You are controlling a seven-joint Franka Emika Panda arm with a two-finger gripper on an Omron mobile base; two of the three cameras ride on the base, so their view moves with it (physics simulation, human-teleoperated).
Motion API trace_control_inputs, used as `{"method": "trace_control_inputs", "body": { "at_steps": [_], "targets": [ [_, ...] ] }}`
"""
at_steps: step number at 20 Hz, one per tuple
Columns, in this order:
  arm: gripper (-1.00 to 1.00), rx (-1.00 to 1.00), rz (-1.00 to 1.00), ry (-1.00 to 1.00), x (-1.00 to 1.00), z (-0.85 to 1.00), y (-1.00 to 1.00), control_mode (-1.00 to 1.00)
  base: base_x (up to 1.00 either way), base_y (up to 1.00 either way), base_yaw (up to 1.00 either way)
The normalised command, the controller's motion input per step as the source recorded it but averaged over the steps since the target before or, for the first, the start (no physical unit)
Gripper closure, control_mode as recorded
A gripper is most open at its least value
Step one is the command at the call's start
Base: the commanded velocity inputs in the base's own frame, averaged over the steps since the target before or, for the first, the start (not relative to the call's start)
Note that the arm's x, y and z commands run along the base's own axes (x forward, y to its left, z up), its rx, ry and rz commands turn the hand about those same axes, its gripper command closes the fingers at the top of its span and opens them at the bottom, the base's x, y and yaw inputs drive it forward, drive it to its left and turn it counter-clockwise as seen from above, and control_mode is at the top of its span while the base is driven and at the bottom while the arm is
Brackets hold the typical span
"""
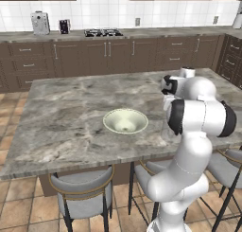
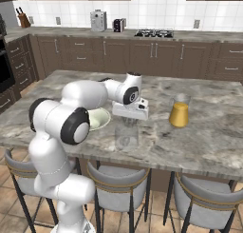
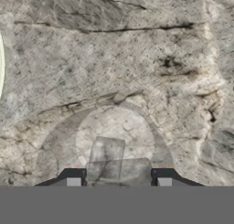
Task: There are two ice cubes in the ice bowl. Place both ice cubes in the glass cup.
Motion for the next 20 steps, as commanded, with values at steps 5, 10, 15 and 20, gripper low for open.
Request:
{"method": "trace_control_inputs", "body": {
  "at_steps": [5,10,15,20],
  "targets": [
    [1.0,0.0,0.0,0.0,0.03,-0.13,0.0,-1.0,0.0,0.0,0.0],
    [1.0,0.0,0.0,0.0,0.01,-0.11,0.0,-1.0,0.0,0.0,0.0],
    [1.0,0.0,0.0,0.0,0.15,-0.09,0.0,-1.0,0.0,0.0,0.0],
    [1.0,0.0,0.0,0.0,0.1,-0.12,0.0,-1.0,0.0,0.0,0.0]
  ]
}}
